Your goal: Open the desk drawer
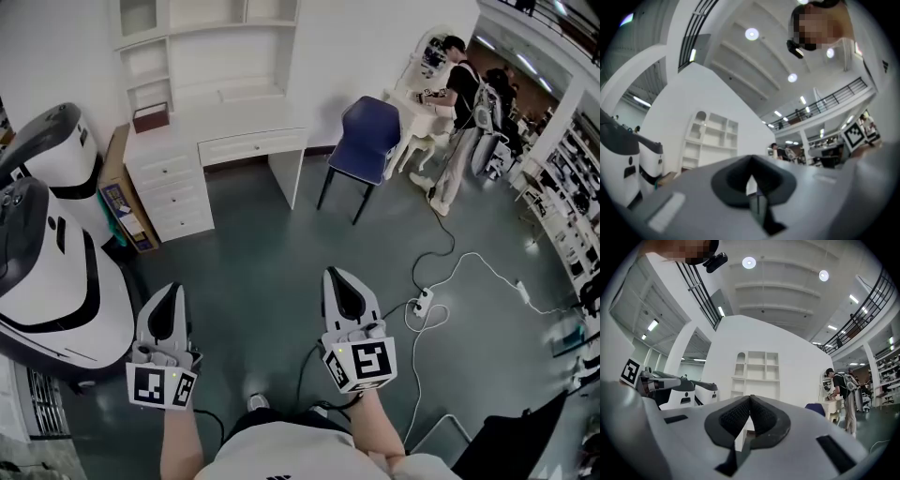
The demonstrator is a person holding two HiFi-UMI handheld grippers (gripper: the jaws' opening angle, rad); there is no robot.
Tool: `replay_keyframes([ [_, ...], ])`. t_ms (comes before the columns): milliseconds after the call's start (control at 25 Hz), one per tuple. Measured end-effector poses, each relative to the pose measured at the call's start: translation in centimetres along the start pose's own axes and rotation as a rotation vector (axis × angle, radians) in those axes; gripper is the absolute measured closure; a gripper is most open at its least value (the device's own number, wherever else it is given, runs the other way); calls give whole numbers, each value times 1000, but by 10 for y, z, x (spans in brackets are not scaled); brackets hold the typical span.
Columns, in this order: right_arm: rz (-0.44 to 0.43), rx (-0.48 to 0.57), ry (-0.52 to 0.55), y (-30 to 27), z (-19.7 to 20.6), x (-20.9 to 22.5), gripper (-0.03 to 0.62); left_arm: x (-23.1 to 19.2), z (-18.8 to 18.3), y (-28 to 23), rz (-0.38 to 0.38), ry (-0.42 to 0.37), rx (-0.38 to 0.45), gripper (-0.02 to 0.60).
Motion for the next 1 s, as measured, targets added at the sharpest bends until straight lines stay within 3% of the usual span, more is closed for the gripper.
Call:
replay_keyframes([
  [360, 29, 69, -11, -3, -3, -12, 592, -20, -2, 5, 10, 2, 13, 575],
  [680, 48, 40, 12, -7, -1, -20, 592, -34, 6, 3, 25, 33, 30, 575],
  [1000, 49, 57, 14, -60, 7, -4, 592, -63, 12, -30, -3, 17, 54, 575],
])
Point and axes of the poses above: the fingertips, and each gripper's own axes: y backward along the fingers, x to its right, z out of its underside, the point moved 9 cm from there along y, backward along the fingers, and after that the axes turned 2 degrees about z, right-handed, at the moved point
